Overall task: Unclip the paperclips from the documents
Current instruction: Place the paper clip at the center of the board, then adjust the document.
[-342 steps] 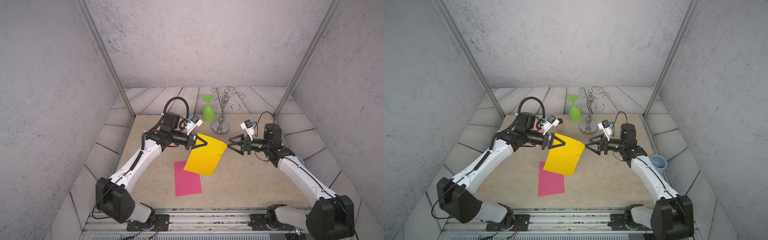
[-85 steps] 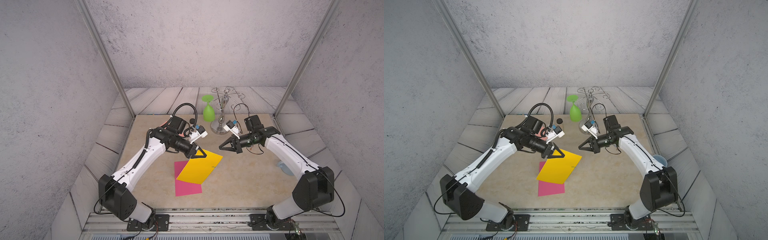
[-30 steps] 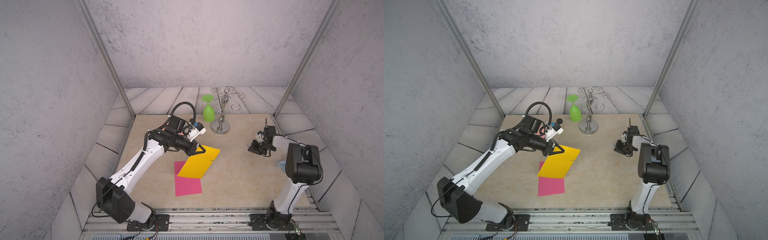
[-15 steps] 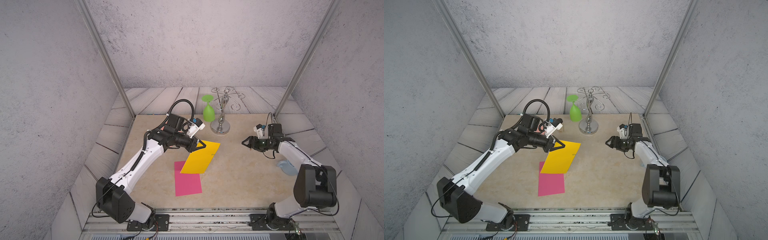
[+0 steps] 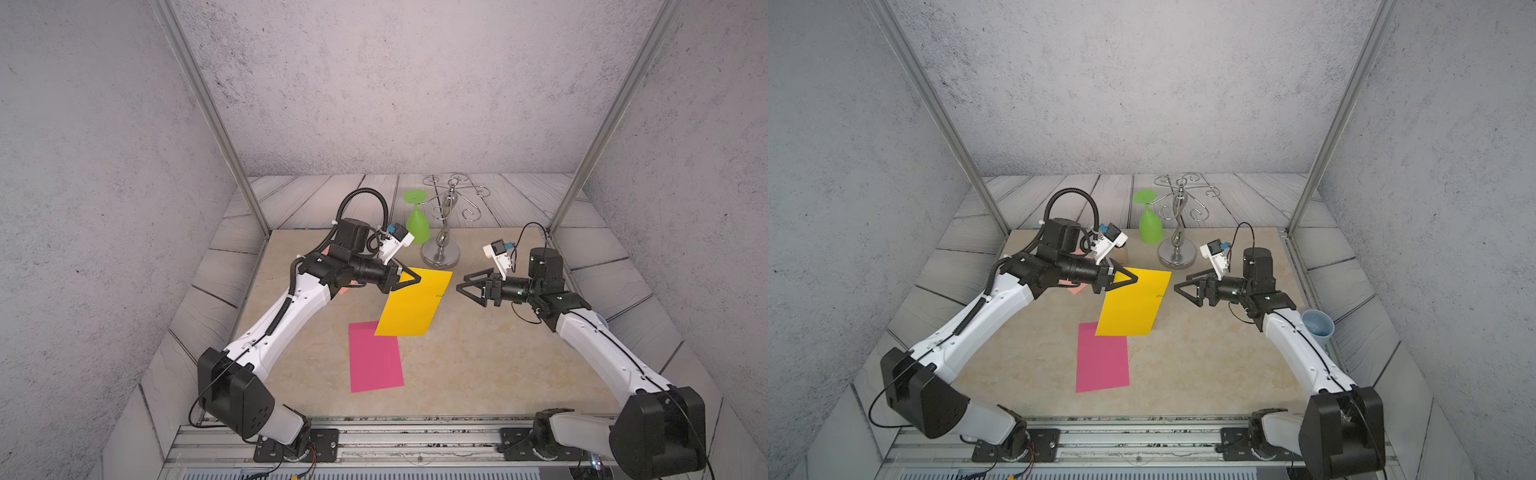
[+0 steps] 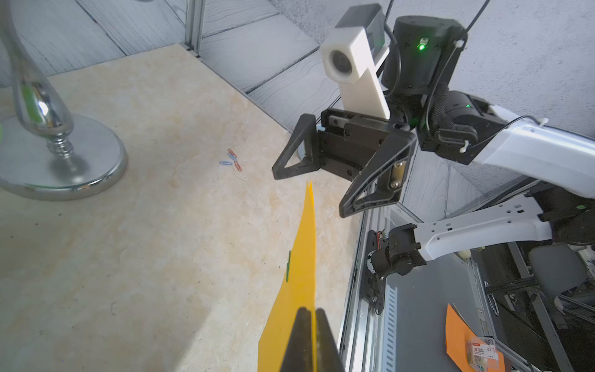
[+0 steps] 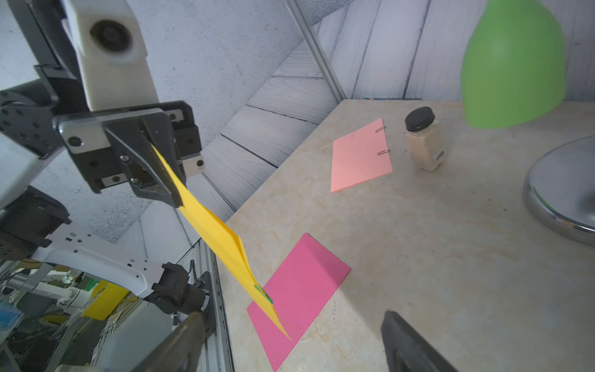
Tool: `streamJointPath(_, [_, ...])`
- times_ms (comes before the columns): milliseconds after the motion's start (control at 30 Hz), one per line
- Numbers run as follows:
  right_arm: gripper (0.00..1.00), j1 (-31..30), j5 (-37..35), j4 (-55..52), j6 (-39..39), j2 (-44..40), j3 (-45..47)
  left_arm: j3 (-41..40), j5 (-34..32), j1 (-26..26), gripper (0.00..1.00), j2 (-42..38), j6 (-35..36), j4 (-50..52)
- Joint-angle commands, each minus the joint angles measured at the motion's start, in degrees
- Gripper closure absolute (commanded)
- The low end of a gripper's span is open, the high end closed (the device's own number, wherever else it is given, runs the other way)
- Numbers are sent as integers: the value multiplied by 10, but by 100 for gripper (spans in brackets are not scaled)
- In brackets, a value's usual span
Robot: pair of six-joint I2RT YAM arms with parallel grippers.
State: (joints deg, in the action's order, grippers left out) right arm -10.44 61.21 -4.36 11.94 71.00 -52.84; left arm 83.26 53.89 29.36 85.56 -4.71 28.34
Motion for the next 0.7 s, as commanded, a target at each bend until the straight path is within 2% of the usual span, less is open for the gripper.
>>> streamJointPath(0, [11, -23, 26, 17, -22, -14, -6, 23, 54, -3, 100, 12, -16, -38])
streamJointPath(200, [13, -41, 32, 81, 16, 10, -18, 35, 100, -1, 100, 29, -36, -56])
streamJointPath(267, [17, -47, 36, 99, 29, 18, -26, 35, 103, 0, 100, 31, -36, -57])
streamJointPath(500, [59, -55, 56, 126, 51, 33, -35, 30, 112, 0, 100, 30, -45, -71])
streamJointPath(667, [79, -56, 70, 141, 61, 30, -28, 28, 117, 0, 100, 30, -46, -70])
